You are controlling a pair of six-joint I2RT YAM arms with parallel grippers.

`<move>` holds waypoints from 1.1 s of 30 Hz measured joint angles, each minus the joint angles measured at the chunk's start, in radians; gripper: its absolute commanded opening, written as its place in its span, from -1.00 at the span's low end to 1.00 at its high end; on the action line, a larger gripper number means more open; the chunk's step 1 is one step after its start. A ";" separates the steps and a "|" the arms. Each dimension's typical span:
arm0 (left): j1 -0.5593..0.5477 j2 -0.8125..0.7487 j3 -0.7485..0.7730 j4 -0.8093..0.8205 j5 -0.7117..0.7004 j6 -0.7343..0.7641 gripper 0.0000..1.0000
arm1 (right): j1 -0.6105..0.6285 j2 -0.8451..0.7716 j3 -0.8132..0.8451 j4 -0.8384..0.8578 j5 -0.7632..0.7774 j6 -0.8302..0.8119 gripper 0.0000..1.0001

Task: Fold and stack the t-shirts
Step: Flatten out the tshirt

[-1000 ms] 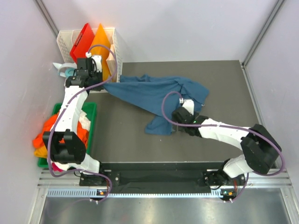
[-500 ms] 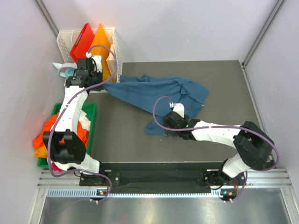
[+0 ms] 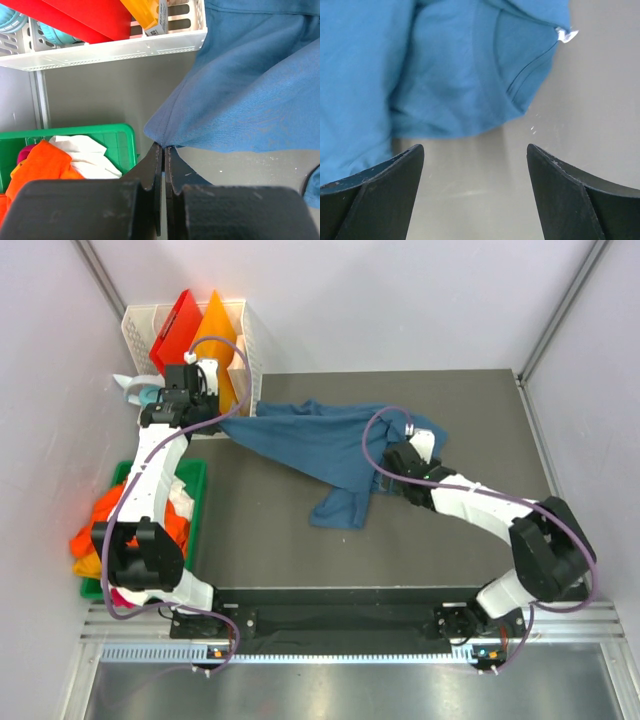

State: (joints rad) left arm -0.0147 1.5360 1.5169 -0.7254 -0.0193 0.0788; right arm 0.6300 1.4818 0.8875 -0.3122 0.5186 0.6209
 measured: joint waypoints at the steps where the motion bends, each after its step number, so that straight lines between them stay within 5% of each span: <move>1: 0.000 0.000 0.000 0.000 0.002 0.000 -1.00 | -0.015 0.017 0.011 -0.001 -0.002 -0.005 0.63; 11: 0.000 -0.021 0.000 0.000 0.002 0.007 -1.00 | -0.034 0.229 0.119 -0.039 -0.045 -0.008 0.43; 17: 0.000 -0.055 -0.003 0.000 0.002 0.017 -1.00 | -0.051 0.291 0.176 -0.079 -0.066 0.002 0.58; 20: 0.000 -0.063 -0.010 0.000 0.003 0.017 -1.00 | -0.072 0.297 0.183 -0.081 -0.085 0.012 -0.05; 21: 0.000 -0.063 -0.012 0.000 0.003 0.017 -1.00 | -0.078 0.298 0.183 -0.081 -0.090 0.015 -0.45; 24: 0.001 -0.064 -0.023 -0.001 0.003 0.017 -1.00 | -0.094 0.308 0.190 -0.069 -0.115 0.035 -1.00; 33: 0.001 -0.065 -0.031 0.000 -0.009 0.017 -1.00 | -0.135 0.220 0.141 -0.122 -0.073 0.069 -1.00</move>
State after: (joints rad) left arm -0.0139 1.4708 1.4857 -0.7254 -0.0280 0.0956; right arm 0.4953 1.7023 1.0283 -0.4339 0.4454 0.6899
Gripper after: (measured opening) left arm 0.022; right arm 0.020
